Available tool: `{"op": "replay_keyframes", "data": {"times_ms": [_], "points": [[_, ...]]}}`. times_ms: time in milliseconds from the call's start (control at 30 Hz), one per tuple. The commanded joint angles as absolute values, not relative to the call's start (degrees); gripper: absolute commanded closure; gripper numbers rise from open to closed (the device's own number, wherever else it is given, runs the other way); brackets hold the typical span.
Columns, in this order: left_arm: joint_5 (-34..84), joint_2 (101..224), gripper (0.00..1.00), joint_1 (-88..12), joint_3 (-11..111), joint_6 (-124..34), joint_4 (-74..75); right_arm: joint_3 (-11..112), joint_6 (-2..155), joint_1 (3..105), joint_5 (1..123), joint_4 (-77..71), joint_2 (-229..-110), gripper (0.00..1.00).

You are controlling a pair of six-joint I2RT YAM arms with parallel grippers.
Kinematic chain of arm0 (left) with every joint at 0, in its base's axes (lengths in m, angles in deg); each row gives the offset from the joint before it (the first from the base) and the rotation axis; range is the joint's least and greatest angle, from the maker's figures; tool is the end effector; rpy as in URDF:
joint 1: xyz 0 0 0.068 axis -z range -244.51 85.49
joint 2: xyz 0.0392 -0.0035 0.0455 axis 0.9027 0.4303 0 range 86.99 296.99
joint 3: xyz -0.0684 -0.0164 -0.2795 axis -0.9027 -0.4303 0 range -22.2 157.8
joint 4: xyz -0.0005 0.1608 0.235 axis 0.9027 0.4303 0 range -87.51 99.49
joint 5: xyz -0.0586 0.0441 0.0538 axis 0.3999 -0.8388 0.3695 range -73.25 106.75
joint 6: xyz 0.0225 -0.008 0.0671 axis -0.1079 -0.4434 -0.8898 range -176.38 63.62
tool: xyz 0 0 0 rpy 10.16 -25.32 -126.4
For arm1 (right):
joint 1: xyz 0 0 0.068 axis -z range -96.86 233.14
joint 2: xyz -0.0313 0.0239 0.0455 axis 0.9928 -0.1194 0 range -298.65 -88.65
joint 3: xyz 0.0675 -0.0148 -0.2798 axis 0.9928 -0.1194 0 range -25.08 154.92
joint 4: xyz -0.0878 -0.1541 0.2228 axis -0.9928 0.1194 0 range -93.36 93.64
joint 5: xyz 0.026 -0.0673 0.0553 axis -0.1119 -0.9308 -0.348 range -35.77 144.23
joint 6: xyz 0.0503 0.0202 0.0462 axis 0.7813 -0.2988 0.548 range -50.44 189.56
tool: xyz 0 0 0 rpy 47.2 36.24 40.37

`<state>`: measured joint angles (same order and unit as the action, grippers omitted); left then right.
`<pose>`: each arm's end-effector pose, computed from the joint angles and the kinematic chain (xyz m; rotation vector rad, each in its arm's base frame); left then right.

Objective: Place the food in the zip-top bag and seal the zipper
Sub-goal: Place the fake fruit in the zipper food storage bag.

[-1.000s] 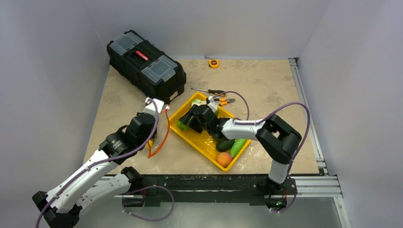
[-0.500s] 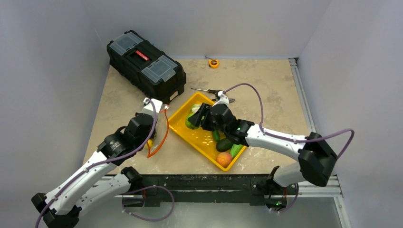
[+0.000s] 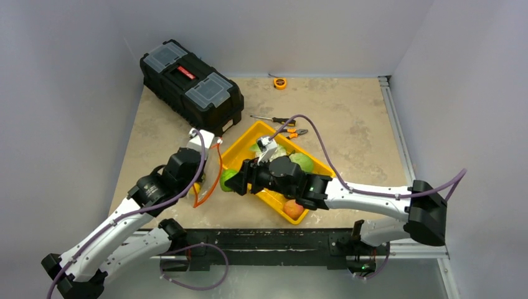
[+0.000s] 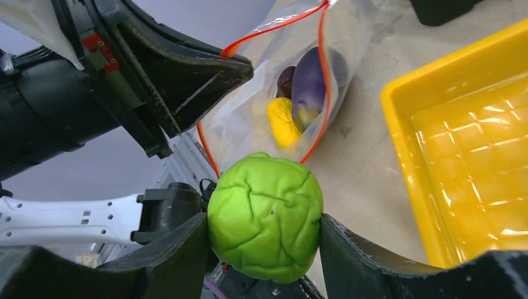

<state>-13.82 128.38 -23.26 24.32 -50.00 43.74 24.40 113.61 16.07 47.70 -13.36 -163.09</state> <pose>0.1503 -0.0923 0.3091 0.3486 2.0753 0.0933 0.1395 0.3129 0.2895 -0.3164 1.9981 1.2146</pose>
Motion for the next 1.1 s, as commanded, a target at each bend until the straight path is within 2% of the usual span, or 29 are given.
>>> {"op": "replay_keyframes", "data": {"times_ms": [0, 233, 367, 500, 700, 1067], "points": [[-12.4, 128.1, 1.0, -23.9, 25.8, -50.7, 42.1, 28.9, 111.0, 13.1, 42.6, -21.0, -166.8, 1.0], [-11.3, 128.3, 1.0, -24.9, 25.7, -50.3, 42.4, 33.0, 108.5, 12.0, 35.6, -25.1, -174.2, 1.0], [-11.2, 127.9, 1.0, -25.0, 25.5, -50.2, 42.0, 33.3, 107.0, 12.0, 32.7, -32.9, -178.9, 1.0], [-11.3, 126.6, 1.0, -25.0, 25.1, -50.3, 41.5, 38.3, 103.4, 12.0, 32.7, -34.4, -183.6, 1.0], [-12.6, 123.9, 1.0, -24.9, 24.5, -50.2, 40.8, 38.2, 96.1, 12.0, 26.4, -40.0, -187.6, 1.0], [-13.0, 125.6, 1.0, -24.9, 24.5, -49.8, 41.1, 38.9, 80.3, 11.9, 24.8, -51.6, -193.8, 0.79]]}}
